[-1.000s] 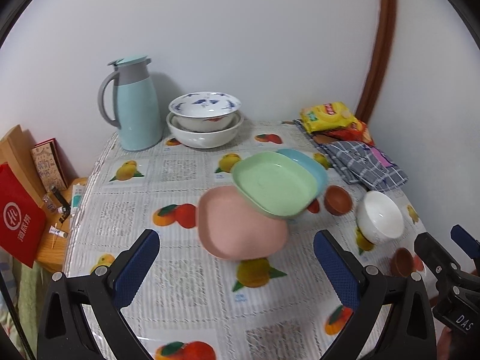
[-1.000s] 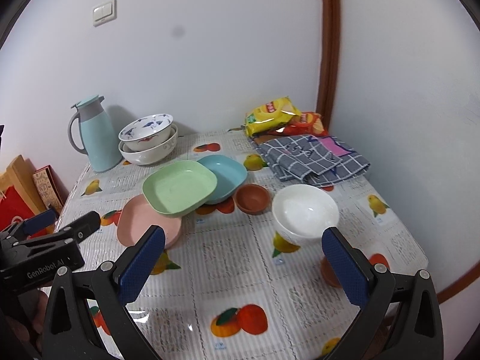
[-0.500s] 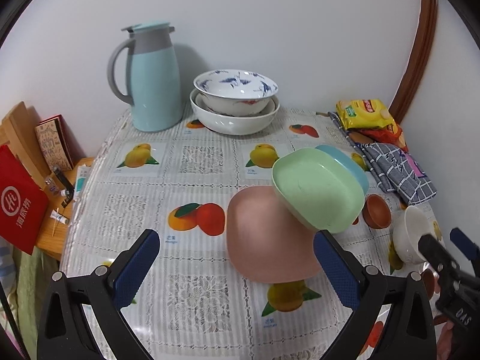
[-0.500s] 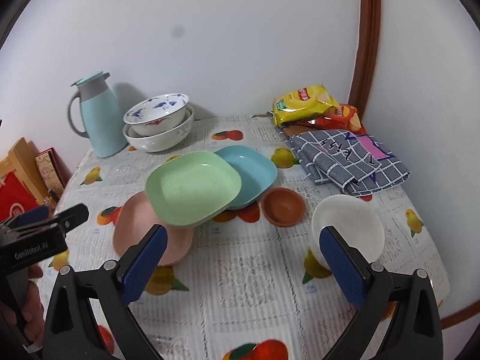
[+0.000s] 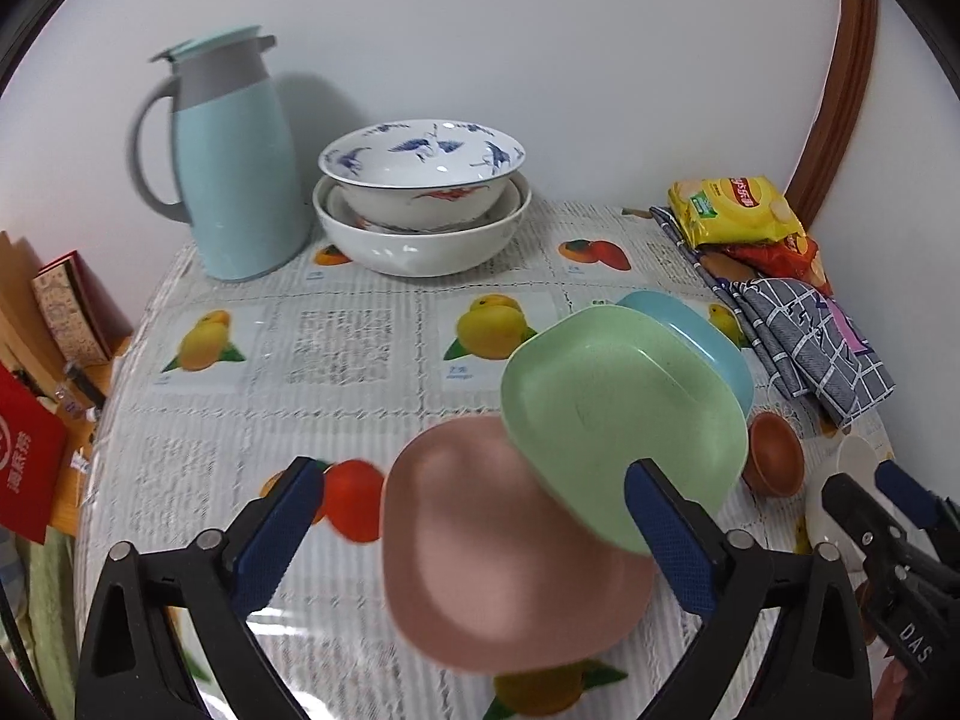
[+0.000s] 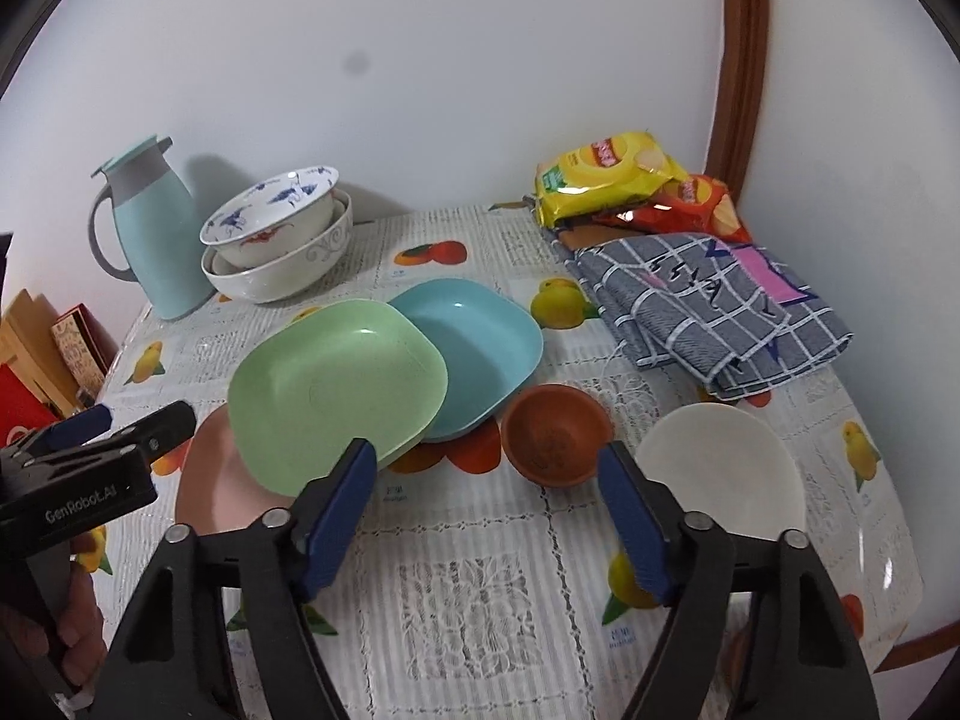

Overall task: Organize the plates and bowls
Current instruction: 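Move both grippers forward toward the rim of the green square plate, then close the left gripper on the green plate rim while the right gripper closes beside it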

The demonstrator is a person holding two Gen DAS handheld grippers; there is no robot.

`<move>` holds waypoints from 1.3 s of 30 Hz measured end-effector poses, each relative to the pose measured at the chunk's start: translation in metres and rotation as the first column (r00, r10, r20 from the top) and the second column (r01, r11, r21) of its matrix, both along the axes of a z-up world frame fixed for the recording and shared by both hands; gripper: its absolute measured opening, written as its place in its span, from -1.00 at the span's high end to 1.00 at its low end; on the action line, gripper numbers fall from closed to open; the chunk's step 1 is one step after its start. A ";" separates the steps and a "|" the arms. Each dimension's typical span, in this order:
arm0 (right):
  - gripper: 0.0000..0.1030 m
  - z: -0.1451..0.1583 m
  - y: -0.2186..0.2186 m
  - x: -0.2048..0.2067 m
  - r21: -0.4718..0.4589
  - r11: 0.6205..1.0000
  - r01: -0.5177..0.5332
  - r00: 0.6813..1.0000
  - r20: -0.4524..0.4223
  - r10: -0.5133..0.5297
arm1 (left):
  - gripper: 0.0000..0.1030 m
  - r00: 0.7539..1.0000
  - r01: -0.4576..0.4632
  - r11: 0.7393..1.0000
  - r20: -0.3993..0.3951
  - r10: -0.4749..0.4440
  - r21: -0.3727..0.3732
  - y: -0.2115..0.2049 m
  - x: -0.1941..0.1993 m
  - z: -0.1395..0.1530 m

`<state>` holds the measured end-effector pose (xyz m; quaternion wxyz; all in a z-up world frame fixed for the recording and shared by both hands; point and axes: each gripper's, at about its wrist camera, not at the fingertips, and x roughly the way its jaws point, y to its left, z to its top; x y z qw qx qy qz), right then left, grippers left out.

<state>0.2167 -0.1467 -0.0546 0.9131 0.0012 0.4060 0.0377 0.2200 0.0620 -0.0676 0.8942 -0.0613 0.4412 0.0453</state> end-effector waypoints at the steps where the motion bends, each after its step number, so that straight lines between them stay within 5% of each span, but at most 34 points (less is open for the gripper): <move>1: -0.33 -0.002 0.001 0.004 0.006 1.000 -0.005 1.000 -0.006 0.005 | -0.90 1.000 -0.003 1.000 -0.004 0.003 0.005 0.000 0.006 -0.002; 16: -0.31 -0.039 0.030 0.043 0.040 0.997 -0.066 0.993 -0.095 0.070 | -0.76 0.999 0.037 0.999 -0.018 -0.038 -0.021 -0.001 0.074 -0.028; 27: -0.31 -0.057 0.033 0.058 0.040 0.998 -0.041 0.988 -0.149 0.047 | -0.16 0.994 0.070 0.996 -0.075 -0.074 -0.050 -0.007 0.095 -0.056; 31: -0.13 -0.066 0.037 0.062 0.053 0.997 -0.047 0.984 -0.171 0.055 | 0.08 0.994 0.084 0.993 -0.067 -0.090 -0.079 -0.005 0.093 -0.057; 35: 0.21 -0.068 0.041 0.064 0.069 0.997 -0.045 0.984 -0.168 0.056 | 0.56 0.990 0.121 0.986 -0.058 -0.128 -0.115 -0.006 0.089 -0.053; 39: 0.47 -0.069 0.041 0.067 0.067 0.998 -0.014 0.987 -0.160 0.025 | 0.67 0.988 0.137 0.982 -0.052 -0.145 -0.130 -0.006 0.084 -0.050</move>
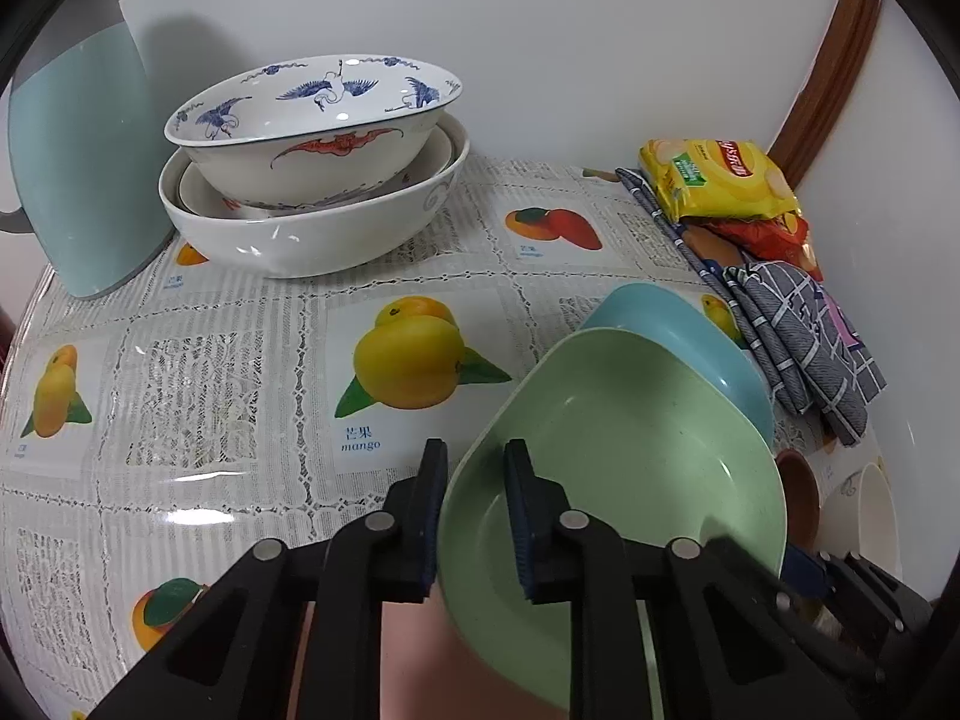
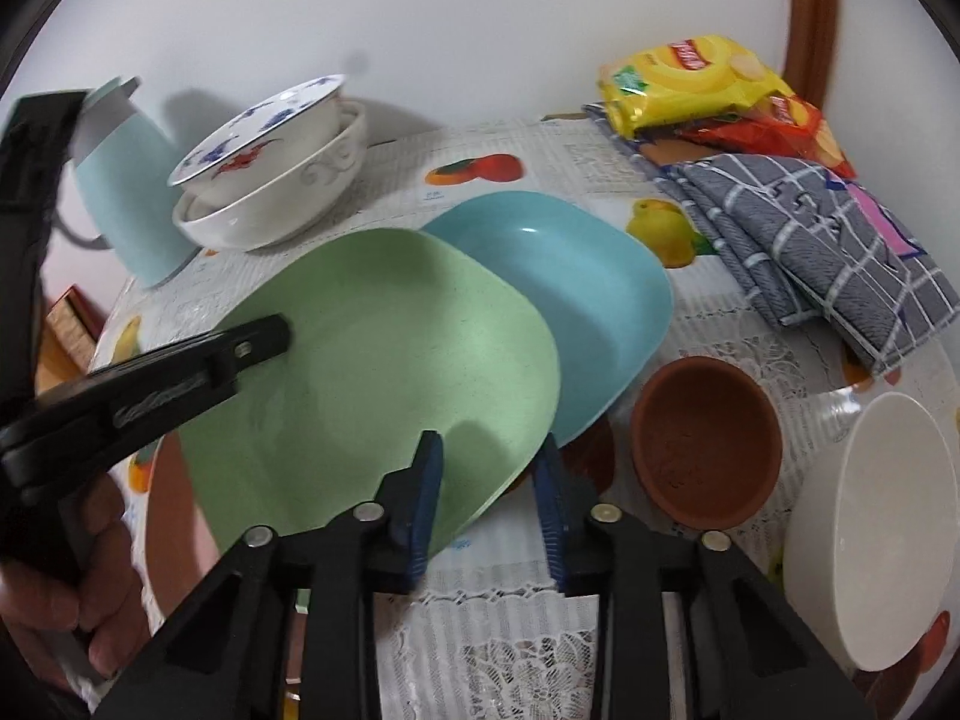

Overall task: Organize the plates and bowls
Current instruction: 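Close the left gripper on the green plate rim while the right gripper closes beside it, then lift the green plate with both grippers and carry it over the pink plate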

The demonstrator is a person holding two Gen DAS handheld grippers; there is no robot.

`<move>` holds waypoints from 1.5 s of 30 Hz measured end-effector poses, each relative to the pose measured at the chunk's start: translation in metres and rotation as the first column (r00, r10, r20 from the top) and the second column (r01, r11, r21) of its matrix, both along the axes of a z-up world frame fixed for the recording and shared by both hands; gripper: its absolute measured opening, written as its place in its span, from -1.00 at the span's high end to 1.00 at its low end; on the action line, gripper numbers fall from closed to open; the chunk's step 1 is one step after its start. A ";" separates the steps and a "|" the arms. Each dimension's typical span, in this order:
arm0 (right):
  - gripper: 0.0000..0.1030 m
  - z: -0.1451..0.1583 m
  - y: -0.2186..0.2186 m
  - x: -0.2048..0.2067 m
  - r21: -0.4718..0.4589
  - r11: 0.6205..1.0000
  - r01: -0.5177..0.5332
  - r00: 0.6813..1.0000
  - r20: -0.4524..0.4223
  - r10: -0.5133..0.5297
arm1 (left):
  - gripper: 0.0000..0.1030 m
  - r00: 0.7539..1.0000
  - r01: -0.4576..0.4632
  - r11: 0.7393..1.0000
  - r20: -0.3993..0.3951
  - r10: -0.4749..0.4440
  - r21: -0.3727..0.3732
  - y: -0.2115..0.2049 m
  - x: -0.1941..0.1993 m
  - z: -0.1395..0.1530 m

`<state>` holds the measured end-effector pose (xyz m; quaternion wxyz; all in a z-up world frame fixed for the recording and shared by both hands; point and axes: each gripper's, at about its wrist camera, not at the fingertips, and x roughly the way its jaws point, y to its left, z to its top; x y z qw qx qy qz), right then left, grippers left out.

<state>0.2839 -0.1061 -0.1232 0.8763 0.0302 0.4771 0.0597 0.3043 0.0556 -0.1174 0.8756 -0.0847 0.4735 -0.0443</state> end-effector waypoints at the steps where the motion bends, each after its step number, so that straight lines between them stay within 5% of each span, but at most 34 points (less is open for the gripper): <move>1: 0.51 0.000 -0.002 0.000 0.005 1.000 0.011 1.000 0.006 -0.011 | 0.68 1.000 0.002 1.000 0.001 -0.002 -0.014 0.001 -0.003 0.001; 8: 0.66 0.005 -0.011 -0.007 0.010 0.999 0.051 0.999 0.013 -0.051 | 0.72 1.000 0.004 0.999 0.000 -0.004 -0.054 0.001 -0.025 0.006; 45: 0.76 0.066 -0.019 -0.107 0.033 0.995 0.098 0.989 0.111 -0.101 | 0.72 0.995 -0.002 0.996 0.101 0.011 -0.088 0.003 -0.130 0.065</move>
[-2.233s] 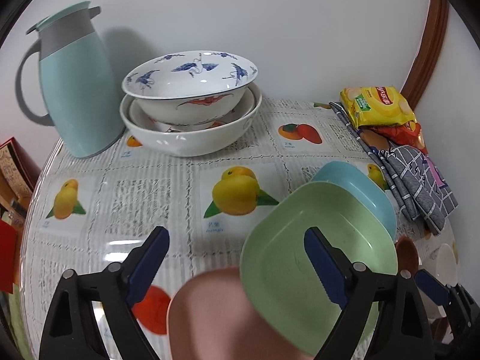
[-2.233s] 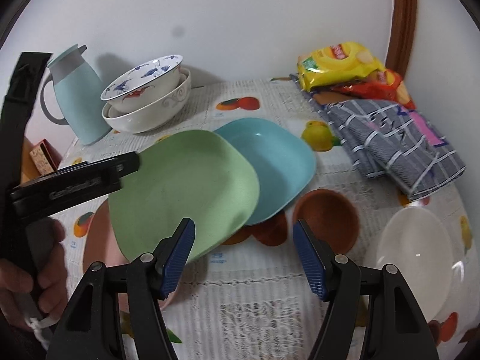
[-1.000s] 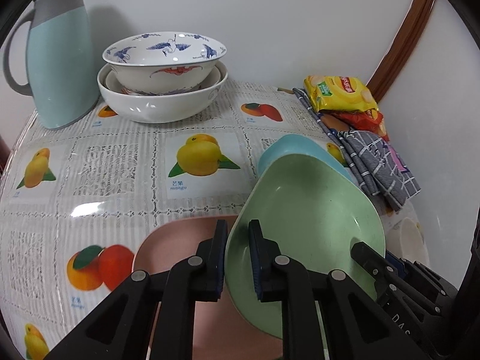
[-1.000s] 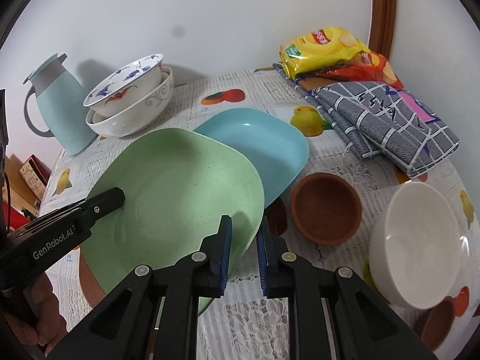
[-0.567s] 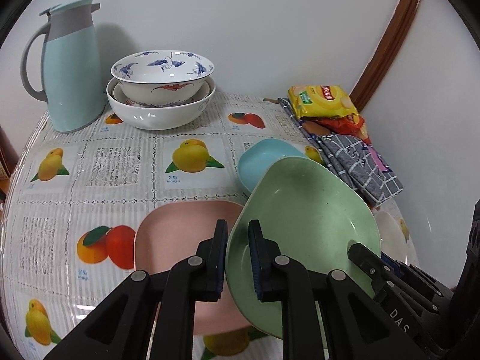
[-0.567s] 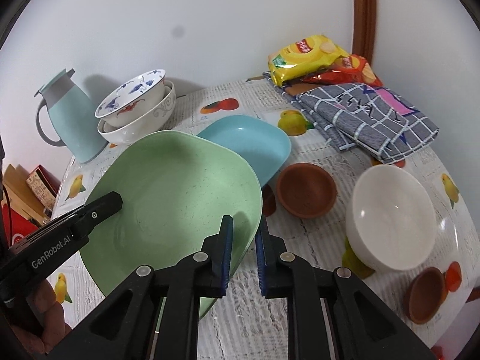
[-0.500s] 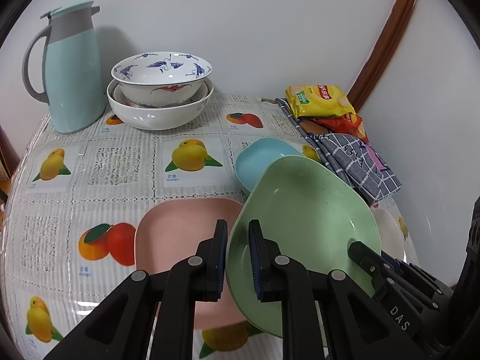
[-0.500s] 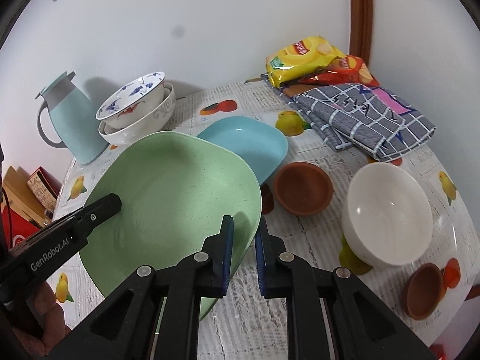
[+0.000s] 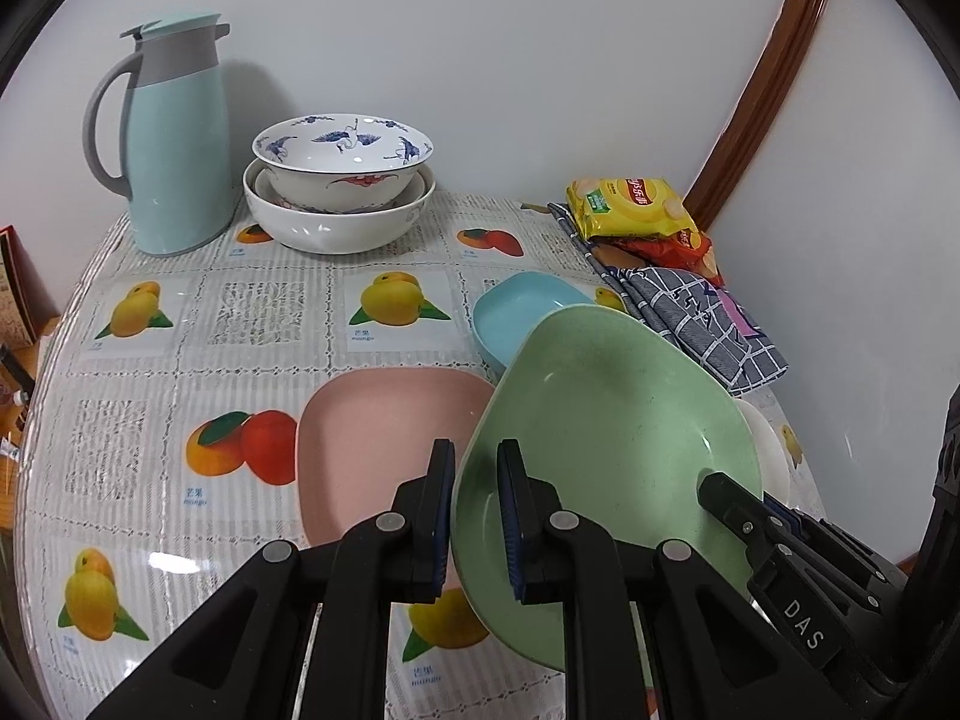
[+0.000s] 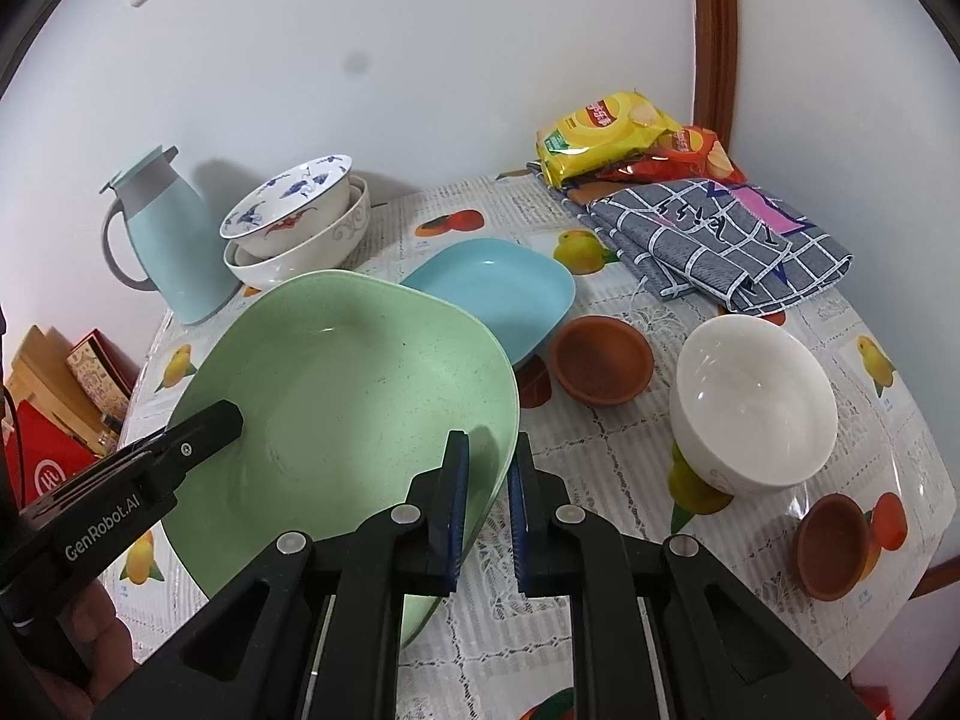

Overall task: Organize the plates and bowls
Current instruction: 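Lift the green plate with both grippers and carry it over the pink plate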

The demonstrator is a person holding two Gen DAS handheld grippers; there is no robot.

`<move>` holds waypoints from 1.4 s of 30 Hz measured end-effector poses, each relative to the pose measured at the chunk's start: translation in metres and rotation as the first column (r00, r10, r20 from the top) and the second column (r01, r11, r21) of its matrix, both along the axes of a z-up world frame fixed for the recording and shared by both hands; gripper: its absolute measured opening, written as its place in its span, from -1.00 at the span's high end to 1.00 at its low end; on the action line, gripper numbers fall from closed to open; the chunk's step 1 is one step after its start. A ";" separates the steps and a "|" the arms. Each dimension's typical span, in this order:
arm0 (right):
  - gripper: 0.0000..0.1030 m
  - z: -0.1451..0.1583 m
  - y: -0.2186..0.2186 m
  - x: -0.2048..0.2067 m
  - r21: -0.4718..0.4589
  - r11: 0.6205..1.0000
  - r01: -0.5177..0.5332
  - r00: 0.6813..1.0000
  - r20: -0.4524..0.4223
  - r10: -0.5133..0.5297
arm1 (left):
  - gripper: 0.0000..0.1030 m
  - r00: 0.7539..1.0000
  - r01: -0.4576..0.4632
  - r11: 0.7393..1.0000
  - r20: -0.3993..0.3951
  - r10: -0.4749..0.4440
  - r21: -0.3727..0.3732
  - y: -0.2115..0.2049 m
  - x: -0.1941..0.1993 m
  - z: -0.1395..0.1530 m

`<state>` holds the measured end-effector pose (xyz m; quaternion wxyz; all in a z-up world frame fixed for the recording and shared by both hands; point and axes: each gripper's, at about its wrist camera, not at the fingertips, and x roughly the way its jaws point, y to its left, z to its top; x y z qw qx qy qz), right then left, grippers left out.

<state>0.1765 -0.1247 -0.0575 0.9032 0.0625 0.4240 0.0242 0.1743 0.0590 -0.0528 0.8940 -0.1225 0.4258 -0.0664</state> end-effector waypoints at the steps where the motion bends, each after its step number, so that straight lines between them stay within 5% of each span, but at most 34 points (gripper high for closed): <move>1: 0.76 0.000 0.001 -0.001 0.000 1.000 0.000 1.000 0.000 0.000 | 0.72 1.000 0.000 1.000 0.000 0.000 0.002 0.000 -0.001 0.000; 17: 0.78 0.003 0.019 -0.011 -0.019 0.999 -0.031 1.000 0.005 0.031 | 0.72 0.999 -0.032 0.999 -0.011 0.032 -0.013 0.020 -0.017 -0.002; 42: 0.78 -0.035 0.052 0.003 -0.033 0.995 -0.094 0.993 -0.078 0.092 | 0.72 0.989 -0.097 0.995 -0.118 0.094 -0.016 0.050 -0.014 -0.045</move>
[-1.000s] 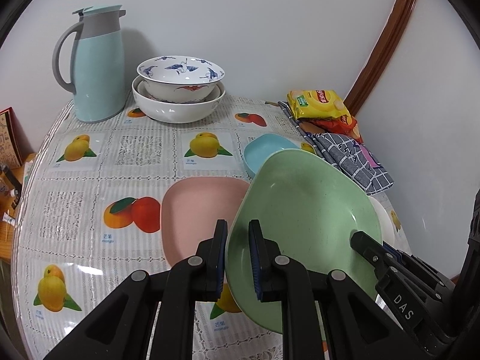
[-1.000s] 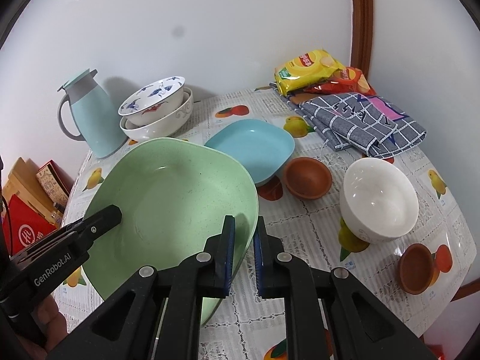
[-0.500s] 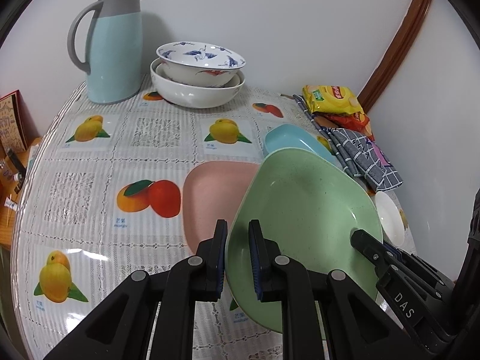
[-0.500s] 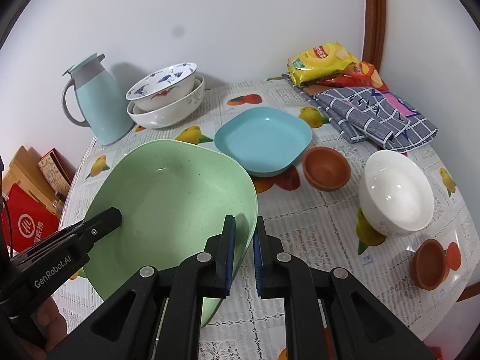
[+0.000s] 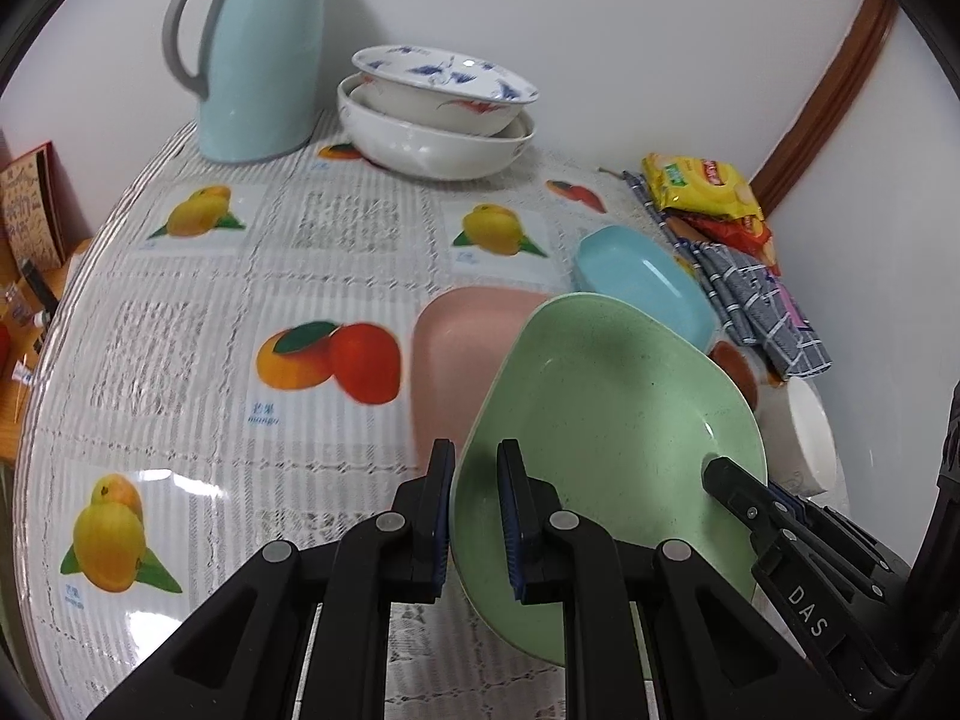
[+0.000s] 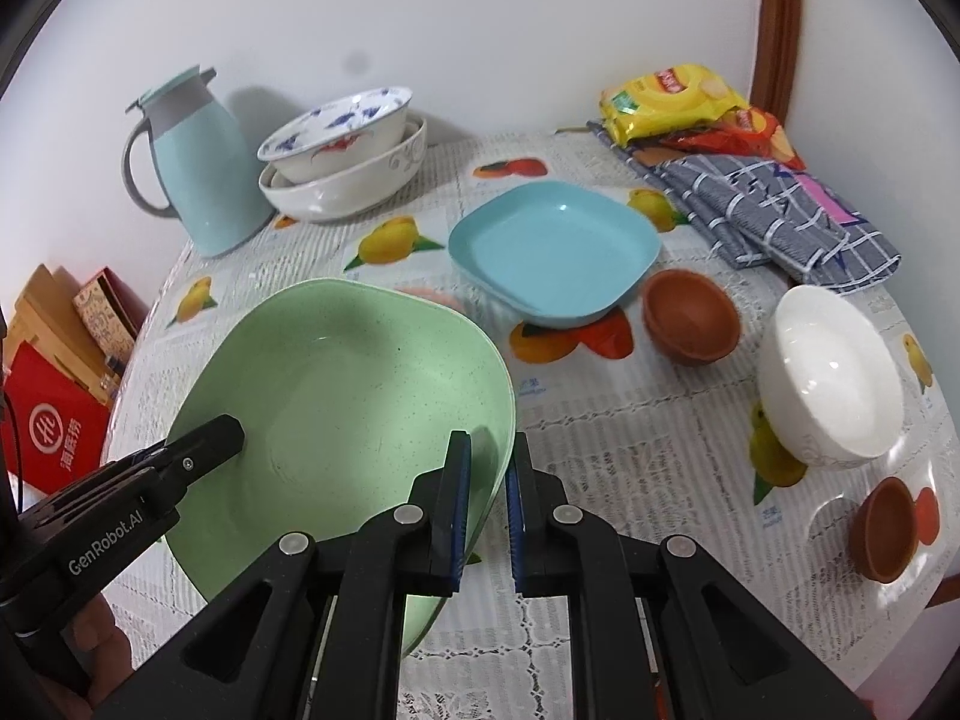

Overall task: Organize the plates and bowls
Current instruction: 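Lift the green plate with both grippers and carry it over the pink plate, then lower the green plate onto the pink plate and open both grippers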

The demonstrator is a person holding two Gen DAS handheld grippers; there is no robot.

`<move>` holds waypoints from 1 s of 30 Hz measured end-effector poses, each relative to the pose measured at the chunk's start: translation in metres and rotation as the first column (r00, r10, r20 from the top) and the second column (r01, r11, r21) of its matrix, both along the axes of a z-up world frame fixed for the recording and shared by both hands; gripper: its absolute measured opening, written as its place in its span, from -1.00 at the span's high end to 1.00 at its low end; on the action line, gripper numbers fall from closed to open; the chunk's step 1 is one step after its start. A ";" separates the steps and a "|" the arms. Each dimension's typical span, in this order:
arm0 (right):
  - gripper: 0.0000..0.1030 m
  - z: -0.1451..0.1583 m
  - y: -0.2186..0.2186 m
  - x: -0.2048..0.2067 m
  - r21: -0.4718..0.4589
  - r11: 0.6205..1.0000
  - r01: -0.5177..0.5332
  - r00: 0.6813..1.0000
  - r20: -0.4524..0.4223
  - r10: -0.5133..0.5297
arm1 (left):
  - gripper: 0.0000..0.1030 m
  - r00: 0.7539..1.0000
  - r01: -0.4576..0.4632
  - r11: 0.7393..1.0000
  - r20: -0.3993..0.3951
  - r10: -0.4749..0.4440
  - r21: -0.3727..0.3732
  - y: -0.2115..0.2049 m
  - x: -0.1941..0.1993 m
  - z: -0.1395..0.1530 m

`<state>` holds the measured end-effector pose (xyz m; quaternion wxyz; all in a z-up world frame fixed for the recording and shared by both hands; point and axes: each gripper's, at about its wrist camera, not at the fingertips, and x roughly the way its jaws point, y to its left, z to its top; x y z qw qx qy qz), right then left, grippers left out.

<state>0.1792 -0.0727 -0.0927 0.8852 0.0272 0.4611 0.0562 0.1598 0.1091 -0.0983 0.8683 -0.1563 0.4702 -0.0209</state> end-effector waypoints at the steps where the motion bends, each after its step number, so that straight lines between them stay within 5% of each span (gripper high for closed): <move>1: 0.78 -0.004 0.002 0.001 0.005 1.000 -0.003 1.000 -0.009 0.003 | 0.72 1.000 -0.004 1.000 -0.008 0.004 0.001 0.002 0.000 -0.003; 30: 0.78 -0.035 0.017 0.063 -0.013 0.997 -0.071 0.996 -0.046 0.070 | 0.72 0.996 -0.075 0.997 -0.039 0.076 0.019 0.009 0.042 -0.032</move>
